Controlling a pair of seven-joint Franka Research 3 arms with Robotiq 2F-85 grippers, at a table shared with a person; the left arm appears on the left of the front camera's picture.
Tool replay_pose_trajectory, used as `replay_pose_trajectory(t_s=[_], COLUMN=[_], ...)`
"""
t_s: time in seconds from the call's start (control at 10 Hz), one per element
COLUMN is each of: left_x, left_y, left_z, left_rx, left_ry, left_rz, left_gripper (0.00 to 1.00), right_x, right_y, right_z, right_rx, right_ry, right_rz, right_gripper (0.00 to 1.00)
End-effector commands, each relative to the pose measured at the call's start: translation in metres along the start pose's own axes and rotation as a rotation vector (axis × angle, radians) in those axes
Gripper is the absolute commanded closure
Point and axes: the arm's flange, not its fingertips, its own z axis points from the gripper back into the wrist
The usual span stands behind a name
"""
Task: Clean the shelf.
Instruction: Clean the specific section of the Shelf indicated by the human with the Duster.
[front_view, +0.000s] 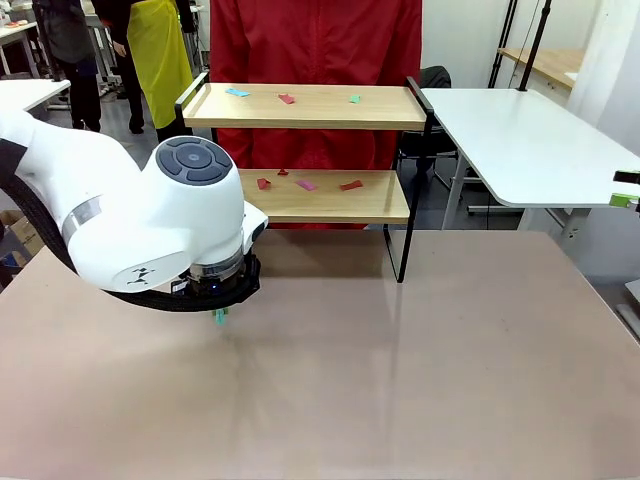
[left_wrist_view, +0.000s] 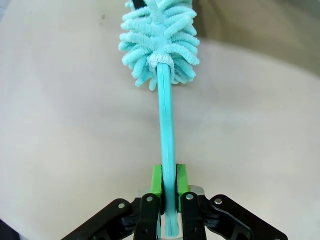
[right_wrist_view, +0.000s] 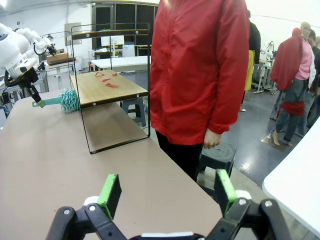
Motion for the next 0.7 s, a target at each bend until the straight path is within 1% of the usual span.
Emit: replay_pose_trajectory(t_s=[0.0, 0.1, 0.2, 0.4, 0.6], left_x=[-0.003, -0.005, -0.007, -0.008, -0.011], left_y=[0.009, 0.011, 0.014, 0.018, 0.024], left_z=[0.012, 0.016, 0.019, 0.027, 0.038], left_rx=[-0.067, -0.105, -0.110, -0.162, -0.241], left_ry=[-0.066, -0.072, -0.078, -0.086, -0.070], left_rz=[-0.041, -0.083, -0.107, -0.169, -0.266], left_gripper=[0.86, 0.86, 0.86, 0.86, 0.86], right_x=[0.007, 0.007, 0.007, 0.007, 0.007], right_y=[0.002, 0.002, 0.002, 0.002, 0.002], right_z=[-0.002, -0.002, -0.002, -0.002, -0.002], right_rx=[-0.011, -0.011, -0.011, -0.011, -0.011], right_ry=[0.027, 0.027, 0.027, 0.027, 0.027], right_rz=[-0.011, -0.011, -0.011, -0.011, -0.011], right_gripper=[0.00, 0.00, 0.00, 0.00, 0.00])
